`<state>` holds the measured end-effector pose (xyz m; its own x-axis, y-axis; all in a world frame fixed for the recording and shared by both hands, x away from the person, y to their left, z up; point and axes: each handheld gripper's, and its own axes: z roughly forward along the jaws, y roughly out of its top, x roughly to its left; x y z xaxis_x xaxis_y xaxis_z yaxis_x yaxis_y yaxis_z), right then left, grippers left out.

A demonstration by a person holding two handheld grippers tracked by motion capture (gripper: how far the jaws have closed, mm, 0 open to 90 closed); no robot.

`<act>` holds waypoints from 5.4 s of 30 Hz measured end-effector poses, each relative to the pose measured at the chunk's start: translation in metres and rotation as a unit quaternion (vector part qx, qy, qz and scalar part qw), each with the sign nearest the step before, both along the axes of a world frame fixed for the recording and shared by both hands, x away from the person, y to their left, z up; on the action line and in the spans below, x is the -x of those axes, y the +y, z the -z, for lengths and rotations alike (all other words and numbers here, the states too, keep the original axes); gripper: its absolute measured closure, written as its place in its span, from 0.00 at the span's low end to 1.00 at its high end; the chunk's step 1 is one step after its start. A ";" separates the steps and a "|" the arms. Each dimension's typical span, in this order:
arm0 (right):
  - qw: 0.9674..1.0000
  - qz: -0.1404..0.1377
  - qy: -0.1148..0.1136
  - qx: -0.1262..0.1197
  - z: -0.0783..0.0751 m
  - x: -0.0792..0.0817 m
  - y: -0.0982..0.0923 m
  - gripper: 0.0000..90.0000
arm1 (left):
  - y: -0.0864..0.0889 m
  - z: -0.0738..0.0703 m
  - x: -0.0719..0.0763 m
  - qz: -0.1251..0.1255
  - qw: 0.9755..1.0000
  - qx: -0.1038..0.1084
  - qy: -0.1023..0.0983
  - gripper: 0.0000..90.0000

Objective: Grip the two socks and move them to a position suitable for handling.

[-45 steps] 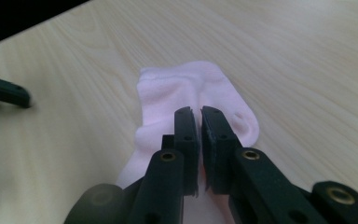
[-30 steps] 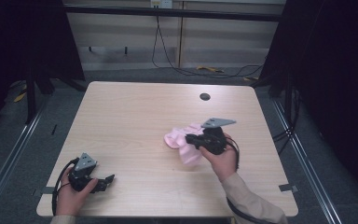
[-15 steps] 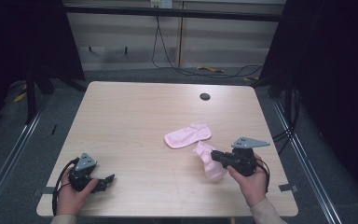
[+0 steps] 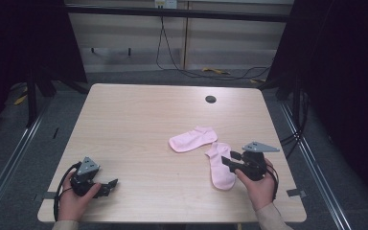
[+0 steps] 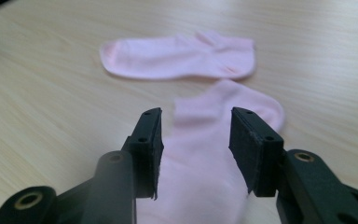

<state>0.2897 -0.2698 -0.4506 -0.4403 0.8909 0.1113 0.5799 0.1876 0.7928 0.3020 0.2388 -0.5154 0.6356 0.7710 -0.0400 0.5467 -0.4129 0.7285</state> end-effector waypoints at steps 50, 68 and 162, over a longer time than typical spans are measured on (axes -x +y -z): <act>0.999 -0.009 0.020 0.047 0.044 -0.041 -0.019 0.75 | -0.240 -0.038 0.035 0.238 0.970 0.054 0.018 0.65; 0.999 -0.015 0.011 0.030 0.046 -0.042 -0.018 0.71 | -0.255 -0.023 0.031 0.235 0.970 0.034 0.047 0.83; 0.996 0.008 0.042 -0.075 0.040 -0.137 -0.006 1.00 | -0.194 -0.036 -0.113 0.166 0.985 -0.039 -0.033 0.95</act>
<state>0.4270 -0.2762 -0.4906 -0.4091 0.8685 0.2799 0.6474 0.0601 0.7598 0.4150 0.0447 -0.4793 0.8520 0.5200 0.0611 0.3248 -0.6164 0.7173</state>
